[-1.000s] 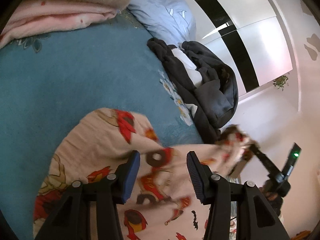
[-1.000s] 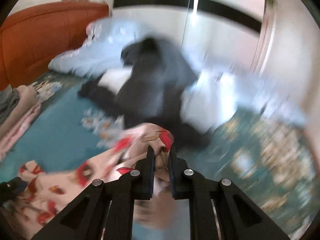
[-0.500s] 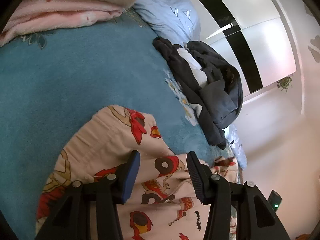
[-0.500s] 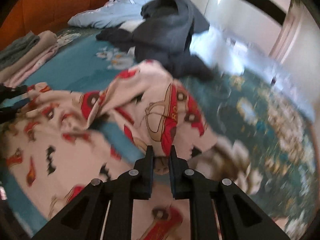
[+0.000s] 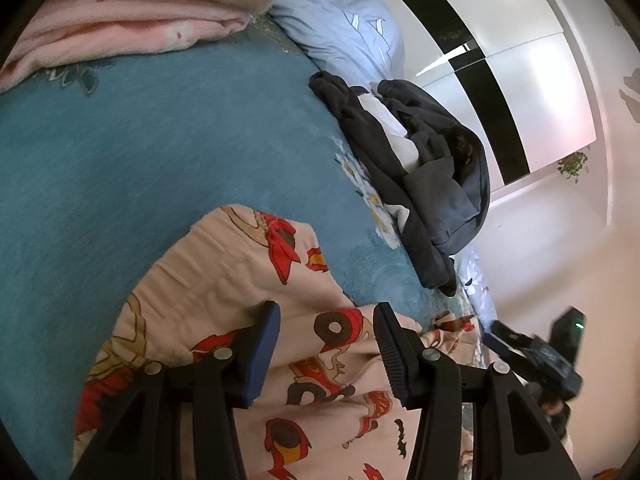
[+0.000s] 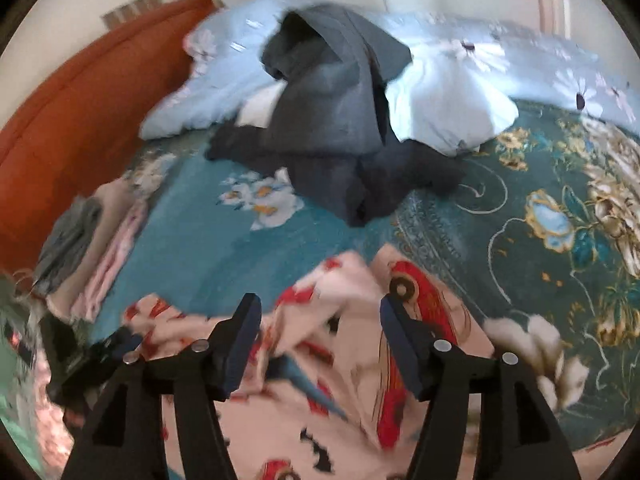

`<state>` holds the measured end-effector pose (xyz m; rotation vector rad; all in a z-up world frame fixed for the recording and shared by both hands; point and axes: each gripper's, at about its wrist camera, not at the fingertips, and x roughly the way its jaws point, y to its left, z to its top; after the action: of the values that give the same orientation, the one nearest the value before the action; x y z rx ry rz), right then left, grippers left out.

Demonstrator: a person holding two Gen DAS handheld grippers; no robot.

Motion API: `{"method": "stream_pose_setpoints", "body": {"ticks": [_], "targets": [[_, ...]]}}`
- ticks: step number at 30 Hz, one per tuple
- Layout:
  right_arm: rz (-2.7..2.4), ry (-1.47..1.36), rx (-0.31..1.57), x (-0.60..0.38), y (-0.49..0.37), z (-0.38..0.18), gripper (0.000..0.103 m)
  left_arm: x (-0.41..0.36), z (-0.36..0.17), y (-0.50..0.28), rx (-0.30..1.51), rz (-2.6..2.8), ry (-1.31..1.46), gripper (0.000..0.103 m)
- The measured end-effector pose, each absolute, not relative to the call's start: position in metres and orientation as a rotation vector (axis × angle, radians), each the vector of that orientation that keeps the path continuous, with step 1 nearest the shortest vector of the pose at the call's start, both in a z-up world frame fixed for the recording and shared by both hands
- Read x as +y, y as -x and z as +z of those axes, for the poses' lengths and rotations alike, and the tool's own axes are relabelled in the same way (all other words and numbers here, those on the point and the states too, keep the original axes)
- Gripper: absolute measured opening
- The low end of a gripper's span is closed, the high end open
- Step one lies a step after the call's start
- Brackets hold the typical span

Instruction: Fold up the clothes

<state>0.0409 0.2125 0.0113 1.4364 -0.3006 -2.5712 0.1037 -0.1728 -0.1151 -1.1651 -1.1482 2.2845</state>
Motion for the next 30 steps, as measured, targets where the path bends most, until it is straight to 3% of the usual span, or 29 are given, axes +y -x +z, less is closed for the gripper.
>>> {"method": "stream_pose_setpoints", "body": {"ticks": [5, 7, 8, 9, 14, 19, 23, 30], "targets": [[-2.555, -1.6, -0.32, 0.215, -0.021, -0.021, 0.063, -0.173, -0.114, -0.103, -1.142, 2.286, 1.17, 0.053], [-2.54, -1.631, -0.372, 0.219, -0.02, -0.029, 0.04, -0.173, -0.114, -0.102, -1.14, 2.289, 1.172, 0.053], [-2.542, -1.647, -0.365, 0.217, -0.018, -0.03, 0.015, -0.173, -0.114, -0.102, -1.14, 2.29, 1.171, 0.053], [-2.545, -1.658, -0.36, 0.216, -0.016, -0.03, 0.008, -0.173, -0.114, -0.102, -1.14, 2.291, 1.17, 0.053], [-2.644, -1.398, -0.377, 0.211, -0.01, 0.027, 0.006, -0.172, -0.114, -0.103, -1.135, 2.294, 1.168, 0.053], [-2.733, -1.064, -0.189, 0.192, -0.054, 0.086, 0.006, -0.172, -0.114, -0.102, -1.127, 2.297, 1.169, 0.053], [-2.708, -1.158, -0.044, 0.193, -0.102, 0.053, 0.006, -0.171, -0.114, -0.102, -1.121, 2.299, 1.17, 0.053], [-2.478, -1.49, -0.137, 0.21, -0.166, -0.026, 0.007, -0.169, -0.114, -0.103, -1.106, 2.311, 1.179, 0.053]]}}
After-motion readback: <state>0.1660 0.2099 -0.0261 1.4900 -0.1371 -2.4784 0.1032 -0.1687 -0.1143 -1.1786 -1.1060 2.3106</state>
